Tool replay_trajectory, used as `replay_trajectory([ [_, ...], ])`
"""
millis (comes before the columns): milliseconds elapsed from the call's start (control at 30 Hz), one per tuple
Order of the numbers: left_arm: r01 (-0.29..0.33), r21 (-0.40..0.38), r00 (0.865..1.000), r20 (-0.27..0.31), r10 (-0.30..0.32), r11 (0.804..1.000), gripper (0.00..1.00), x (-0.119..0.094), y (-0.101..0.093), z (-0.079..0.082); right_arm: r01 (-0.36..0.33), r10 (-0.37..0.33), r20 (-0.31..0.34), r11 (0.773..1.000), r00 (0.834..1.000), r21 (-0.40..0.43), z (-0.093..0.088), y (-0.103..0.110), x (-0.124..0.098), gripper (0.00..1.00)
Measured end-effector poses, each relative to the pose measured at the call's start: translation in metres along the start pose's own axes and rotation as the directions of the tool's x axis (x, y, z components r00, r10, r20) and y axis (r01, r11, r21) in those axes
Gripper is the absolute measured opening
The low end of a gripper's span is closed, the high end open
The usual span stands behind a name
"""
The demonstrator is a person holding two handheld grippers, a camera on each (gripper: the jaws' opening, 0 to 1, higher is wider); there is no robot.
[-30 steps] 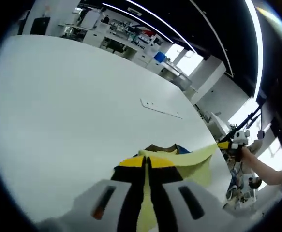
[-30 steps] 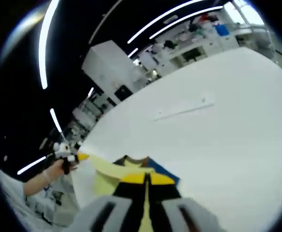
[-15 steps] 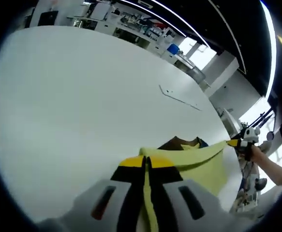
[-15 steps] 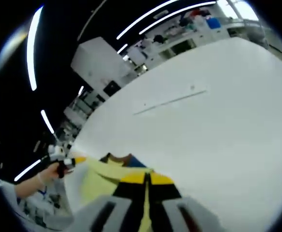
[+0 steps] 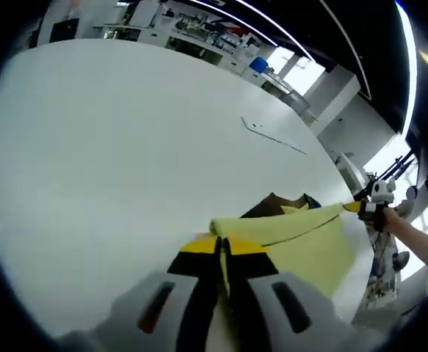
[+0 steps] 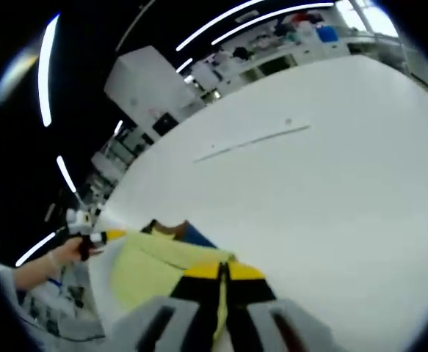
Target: Fold the garment on the visible template until the final outline fits inside the template.
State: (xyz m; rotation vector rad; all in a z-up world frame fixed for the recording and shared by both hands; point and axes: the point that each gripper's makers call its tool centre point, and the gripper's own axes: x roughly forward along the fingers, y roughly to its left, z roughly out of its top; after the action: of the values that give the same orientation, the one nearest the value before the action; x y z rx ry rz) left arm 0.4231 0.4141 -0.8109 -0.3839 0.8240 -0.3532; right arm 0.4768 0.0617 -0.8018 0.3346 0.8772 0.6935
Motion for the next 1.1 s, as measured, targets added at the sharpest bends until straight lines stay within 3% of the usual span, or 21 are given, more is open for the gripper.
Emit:
replay_trajectory([
  [133, 0.013, 0.020, 1.000, 0.002, -0.013, 1.000, 0.20, -0.004, -0.003, -0.001, -0.006, 0.006, 0.005, 1.000, 1.000, -0.029, -0.002, 0.004, -0.004, 0.05],
  [267, 0.042, 0.059, 0.999, -0.008, -0.042, 0.997, 0.30, -0.007, -0.008, -0.004, -0.014, 0.014, 0.001, 0.997, 1.000, -0.074, -0.003, 0.005, -0.007, 0.16],
  [467, 0.107, 0.133, 0.994, -0.026, -0.104, 0.985, 0.51, -0.012, -0.022, -0.007, -0.026, 0.027, 0.002, 0.982, 1.000, -0.190, -0.001, 0.009, -0.009, 0.43],
  [600, 0.158, 0.177, 0.987, -0.052, -0.152, 0.971, 0.68, -0.014, -0.031, -0.011, -0.038, 0.040, 0.005, 0.978, 0.999, -0.207, -0.003, 0.016, -0.011, 0.68],
  [733, 0.217, 0.204, 0.976, -0.055, -0.210, 0.955, 0.82, -0.018, -0.044, -0.013, -0.047, 0.048, -0.001, 0.969, 0.999, -0.245, -0.005, 0.019, -0.009, 0.78],
  [867, 0.245, 0.211, 0.969, -0.057, -0.239, 0.946, 0.87, -0.019, -0.050, -0.014, -0.087, 0.089, -0.005, 0.966, 0.996, -0.242, -0.006, 0.026, -0.007, 0.86],
  [1100, 0.283, 0.223, 0.959, -0.093, -0.268, 0.933, 0.85, -0.016, -0.057, -0.018, -0.123, 0.120, -0.027, 0.960, 0.992, -0.250, -0.015, 0.038, -0.002, 0.83],
])
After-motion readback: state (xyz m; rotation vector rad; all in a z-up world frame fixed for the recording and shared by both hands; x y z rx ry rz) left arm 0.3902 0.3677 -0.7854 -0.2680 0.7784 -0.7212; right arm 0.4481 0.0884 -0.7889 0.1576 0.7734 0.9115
